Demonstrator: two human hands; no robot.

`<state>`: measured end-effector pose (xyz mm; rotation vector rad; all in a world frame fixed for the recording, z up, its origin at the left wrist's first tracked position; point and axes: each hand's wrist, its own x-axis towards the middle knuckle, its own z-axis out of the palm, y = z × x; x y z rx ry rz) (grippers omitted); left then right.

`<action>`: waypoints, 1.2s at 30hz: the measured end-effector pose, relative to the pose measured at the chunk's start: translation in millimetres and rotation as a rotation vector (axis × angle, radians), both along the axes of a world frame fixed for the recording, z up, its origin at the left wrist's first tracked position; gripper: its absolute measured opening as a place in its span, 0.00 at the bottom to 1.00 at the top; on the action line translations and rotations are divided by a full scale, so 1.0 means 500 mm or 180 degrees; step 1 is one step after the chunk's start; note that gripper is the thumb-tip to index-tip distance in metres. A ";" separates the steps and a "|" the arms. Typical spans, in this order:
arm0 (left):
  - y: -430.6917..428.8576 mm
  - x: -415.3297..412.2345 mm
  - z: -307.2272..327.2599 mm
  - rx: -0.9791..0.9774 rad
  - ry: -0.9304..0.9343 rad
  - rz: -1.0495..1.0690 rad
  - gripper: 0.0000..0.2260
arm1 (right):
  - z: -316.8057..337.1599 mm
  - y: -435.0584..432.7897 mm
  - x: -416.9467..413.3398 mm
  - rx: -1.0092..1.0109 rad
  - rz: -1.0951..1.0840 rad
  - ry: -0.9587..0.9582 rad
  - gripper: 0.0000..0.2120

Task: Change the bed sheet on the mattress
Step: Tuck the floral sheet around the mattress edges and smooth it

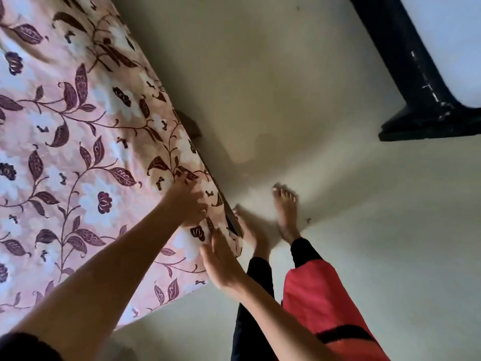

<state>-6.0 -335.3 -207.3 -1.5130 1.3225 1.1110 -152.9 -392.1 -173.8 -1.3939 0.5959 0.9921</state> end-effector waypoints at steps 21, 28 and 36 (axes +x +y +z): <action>-0.011 0.023 -0.033 0.0263 0.0342 -0.0144 0.29 | -0.049 0.080 -0.014 -0.0594 -0.0686 0.0249 0.39; -0.010 0.031 -0.047 0.0157 0.0425 -0.0007 0.27 | -0.072 0.071 -0.002 -0.0521 -0.0924 0.0414 0.31; -0.040 0.021 -0.056 0.0063 0.0211 -0.0308 0.27 | -0.081 0.078 0.000 -0.0671 -0.0897 0.0350 0.29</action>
